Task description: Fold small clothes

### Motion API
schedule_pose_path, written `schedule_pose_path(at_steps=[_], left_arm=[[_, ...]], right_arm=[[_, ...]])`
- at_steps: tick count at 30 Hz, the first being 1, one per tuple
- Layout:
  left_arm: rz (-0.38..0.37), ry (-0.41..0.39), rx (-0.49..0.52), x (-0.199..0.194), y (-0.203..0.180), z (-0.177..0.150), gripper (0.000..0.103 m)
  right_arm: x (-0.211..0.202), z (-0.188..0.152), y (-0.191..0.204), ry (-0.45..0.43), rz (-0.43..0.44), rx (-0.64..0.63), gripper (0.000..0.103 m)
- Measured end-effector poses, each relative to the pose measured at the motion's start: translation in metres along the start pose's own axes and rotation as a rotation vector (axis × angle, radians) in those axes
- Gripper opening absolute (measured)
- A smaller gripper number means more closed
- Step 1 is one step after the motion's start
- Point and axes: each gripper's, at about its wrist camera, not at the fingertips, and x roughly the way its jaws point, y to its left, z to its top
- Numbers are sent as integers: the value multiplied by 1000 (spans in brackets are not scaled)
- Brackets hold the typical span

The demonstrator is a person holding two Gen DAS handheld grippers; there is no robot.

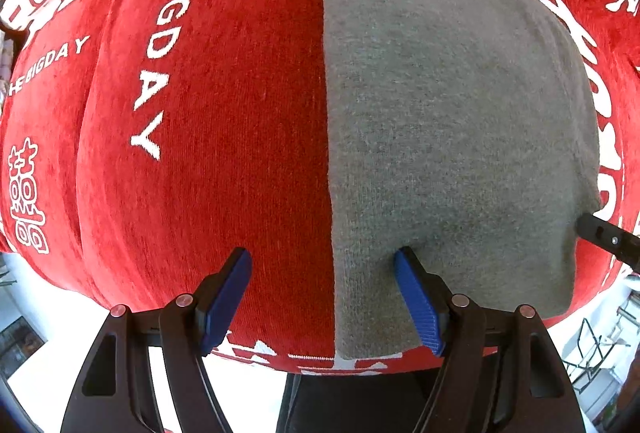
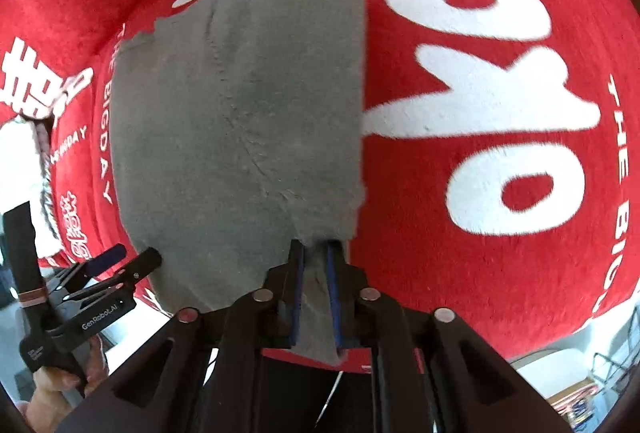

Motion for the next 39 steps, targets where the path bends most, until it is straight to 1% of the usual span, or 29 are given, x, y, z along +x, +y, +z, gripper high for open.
schedule_pose_path(at_steps=[6,8,12,13,14,16,17,20,21,22,23,24,25,28,29,30,31,35,39], left_arm=[[-1,-11,13,-13,-1,-4,75],[-10,-36,27,-26,-1,-6,75],[3,-120,53,-61,-4,-14,75],[6,-135,55,-70,-4,-15,75],[8,-148,56,-77,-5,-17,75],[5,-164,64,-90,-6,-20,75],[4,-168,66,-95,-6,-20,75],[3,-183,53,-109,-7,-26,75],[0,-196,48,-114,-6,-28,79],[-2,-210,40,-119,-6,-29,93],[-3,-229,29,-126,-6,-31,101],[7,-258,15,-135,-4,-33,103],[11,-273,11,-142,-3,-33,103],[25,-297,3,-158,0,-34,103],[28,-302,0,-162,0,-34,103],[30,-308,0,-167,0,-35,103],[28,-314,1,-170,0,-35,103],[14,-324,-14,-180,2,-34,103],[39,-326,-17,-187,1,-33,103]], right_arm=[[-17,-10,-4,-14,0,6,17],[-24,-11,0,-22,6,9,17],[-40,-12,9,-48,12,0,18],[-47,-13,13,-61,11,-8,25],[-52,-15,15,-72,12,-15,42],[-65,-17,22,-101,13,-34,62],[-73,-19,28,-118,10,-49,62],[-87,-22,35,-135,-11,-68,62],[-92,-24,38,-141,-19,-75,62],[-95,-24,41,-147,-26,-82,66],[-101,-27,46,-162,-47,-93,76],[-106,-29,50,-175,-66,-102,82],[-109,-30,53,-187,-84,-108,85],[-124,-34,62,-230,-158,-124,86],[-128,-35,64,-239,-170,-129,88],[-131,-36,67,-252,-181,-134,91],[-135,-37,69,-266,-192,-136,102],[-145,-42,84,-325,-261,-168,103],[-152,-42,91,-328,-259,-170,103]])
